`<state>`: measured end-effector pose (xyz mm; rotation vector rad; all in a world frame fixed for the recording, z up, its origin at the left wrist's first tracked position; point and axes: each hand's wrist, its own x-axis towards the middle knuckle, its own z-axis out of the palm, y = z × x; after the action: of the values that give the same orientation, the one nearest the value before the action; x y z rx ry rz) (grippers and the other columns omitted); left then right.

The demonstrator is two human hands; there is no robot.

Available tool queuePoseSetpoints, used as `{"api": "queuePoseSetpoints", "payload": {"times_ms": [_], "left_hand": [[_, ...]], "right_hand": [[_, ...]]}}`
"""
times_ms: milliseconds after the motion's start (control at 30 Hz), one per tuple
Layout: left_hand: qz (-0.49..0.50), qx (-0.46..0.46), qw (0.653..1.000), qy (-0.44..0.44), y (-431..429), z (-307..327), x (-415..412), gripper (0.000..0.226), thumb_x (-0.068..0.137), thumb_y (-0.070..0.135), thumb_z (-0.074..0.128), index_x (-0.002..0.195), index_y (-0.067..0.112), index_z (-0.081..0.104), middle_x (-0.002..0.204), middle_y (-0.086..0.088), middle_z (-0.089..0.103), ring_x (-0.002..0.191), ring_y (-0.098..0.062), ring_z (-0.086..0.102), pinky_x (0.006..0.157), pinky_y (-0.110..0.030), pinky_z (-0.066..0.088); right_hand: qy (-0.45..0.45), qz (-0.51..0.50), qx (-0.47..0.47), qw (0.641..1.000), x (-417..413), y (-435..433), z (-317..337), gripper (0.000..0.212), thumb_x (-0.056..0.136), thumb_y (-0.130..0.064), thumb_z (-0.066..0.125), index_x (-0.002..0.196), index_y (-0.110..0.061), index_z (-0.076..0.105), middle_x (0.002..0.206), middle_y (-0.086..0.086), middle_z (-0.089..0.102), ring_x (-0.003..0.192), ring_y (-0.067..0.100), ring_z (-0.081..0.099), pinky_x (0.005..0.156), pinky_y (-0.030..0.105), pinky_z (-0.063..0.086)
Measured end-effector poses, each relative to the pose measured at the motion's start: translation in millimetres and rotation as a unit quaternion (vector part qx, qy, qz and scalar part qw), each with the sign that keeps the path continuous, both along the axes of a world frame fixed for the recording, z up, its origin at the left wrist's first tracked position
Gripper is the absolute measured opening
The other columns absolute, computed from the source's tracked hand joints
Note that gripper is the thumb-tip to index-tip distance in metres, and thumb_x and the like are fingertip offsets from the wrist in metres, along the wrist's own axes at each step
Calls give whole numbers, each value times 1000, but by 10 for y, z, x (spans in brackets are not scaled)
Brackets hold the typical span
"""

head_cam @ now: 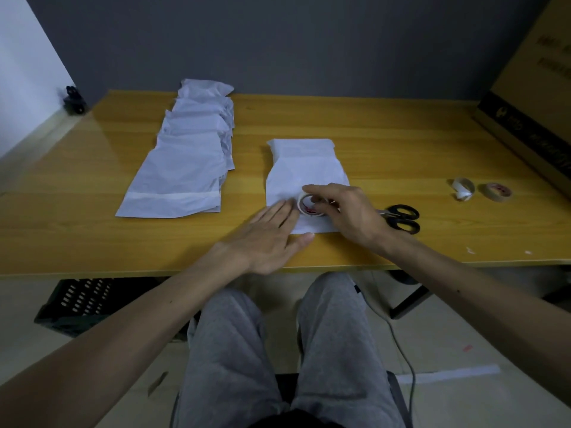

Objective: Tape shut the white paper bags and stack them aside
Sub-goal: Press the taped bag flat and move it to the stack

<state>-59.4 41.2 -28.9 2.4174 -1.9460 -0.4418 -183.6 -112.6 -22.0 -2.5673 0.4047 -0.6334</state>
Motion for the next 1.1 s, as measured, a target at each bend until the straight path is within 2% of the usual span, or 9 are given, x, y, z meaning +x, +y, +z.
{"api": "queuePoseSetpoints", "payload": {"times_ms": [167,233,433,667,833,967,1100], "left_hand": [[-2,5,1000,-13,7,17,-18,87,83,70,-5,153,19,-11,160,3,-19,144,-7,-21,120,-33,-7],[-1,6,1000,-7,4,22,-2,84,86,69,-3,153,19,-11,160,4,-18,145,-7,-20,121,-33,-6],[1,9,1000,-14,-5,23,-17,80,90,66,1,153,18,-9,160,4,-16,145,-7,-19,120,-32,-7],[3,7,1000,-19,6,14,-25,79,91,65,2,153,17,-10,160,4,-19,145,-8,-19,120,-32,-6],[3,12,1000,-15,6,19,-21,79,91,65,2,153,17,-10,159,5,-20,145,-7,-20,120,-32,-6],[2,14,1000,-10,4,21,-6,79,91,65,2,153,17,-10,159,6,-20,144,-6,-20,120,-31,-7],[2,13,1000,-5,-4,14,2,79,91,65,2,153,18,-10,159,7,-20,144,-5,-19,120,-30,-7]], "right_hand": [[-3,22,-32,999,-53,-24,58,37,92,4,52,125,-7,62,97,9,68,81,9,55,73,0,33],[3,35,-52,998,-39,-33,91,37,92,4,50,125,-7,62,96,10,69,80,14,58,71,5,36],[8,41,-78,996,-121,-98,104,37,92,5,50,125,-7,62,95,11,69,82,23,63,74,34,50],[34,38,-110,993,-272,-192,135,39,91,8,50,125,-7,63,92,12,67,81,28,63,72,39,51],[61,22,-139,988,-447,-280,150,40,90,7,50,124,-9,63,108,16,66,91,34,64,74,44,53],[77,15,-154,985,-535,-324,139,41,90,5,50,125,-13,62,116,10,63,95,32,64,73,45,54],[67,-29,-114,991,-585,-349,143,30,92,-2,53,119,-15,53,119,7,59,93,35,61,71,47,52]]}}
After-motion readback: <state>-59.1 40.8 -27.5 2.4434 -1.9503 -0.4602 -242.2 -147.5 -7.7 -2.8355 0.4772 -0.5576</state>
